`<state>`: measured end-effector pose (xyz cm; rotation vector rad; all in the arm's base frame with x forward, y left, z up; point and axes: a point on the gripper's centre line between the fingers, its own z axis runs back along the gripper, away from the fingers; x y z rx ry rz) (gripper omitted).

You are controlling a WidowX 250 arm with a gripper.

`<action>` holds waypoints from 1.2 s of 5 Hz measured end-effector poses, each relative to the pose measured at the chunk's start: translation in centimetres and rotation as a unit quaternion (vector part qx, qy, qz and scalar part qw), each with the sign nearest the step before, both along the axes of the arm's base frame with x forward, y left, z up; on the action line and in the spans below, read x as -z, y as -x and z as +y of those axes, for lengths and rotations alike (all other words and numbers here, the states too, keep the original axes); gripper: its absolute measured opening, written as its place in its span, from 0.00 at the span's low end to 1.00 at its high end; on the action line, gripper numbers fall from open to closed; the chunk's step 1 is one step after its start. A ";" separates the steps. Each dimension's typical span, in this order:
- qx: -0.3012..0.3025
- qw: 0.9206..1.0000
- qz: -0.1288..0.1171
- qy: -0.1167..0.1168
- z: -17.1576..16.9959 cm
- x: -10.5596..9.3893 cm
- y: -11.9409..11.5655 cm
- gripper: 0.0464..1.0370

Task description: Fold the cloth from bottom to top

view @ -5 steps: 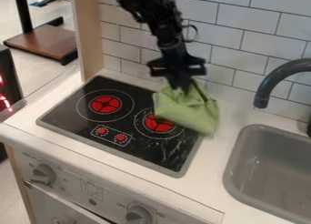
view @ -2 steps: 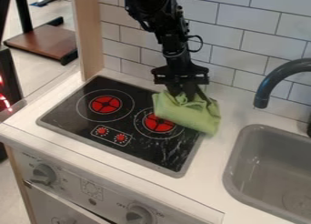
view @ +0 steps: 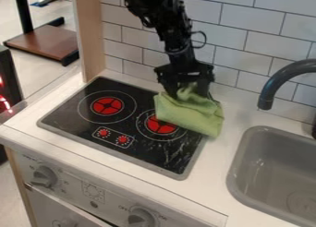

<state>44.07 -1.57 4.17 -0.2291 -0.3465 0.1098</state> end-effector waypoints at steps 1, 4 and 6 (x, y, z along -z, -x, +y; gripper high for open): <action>0.005 1.000 -0.007 0.002 -0.1 -0.9 0.1 0.97; 0.014 0.997 -0.072 0.023 -0.4 -7.9 1.8 0.96; 0.043 0.993 -0.099 0.048 -0.9 -9.9 5.1 0.96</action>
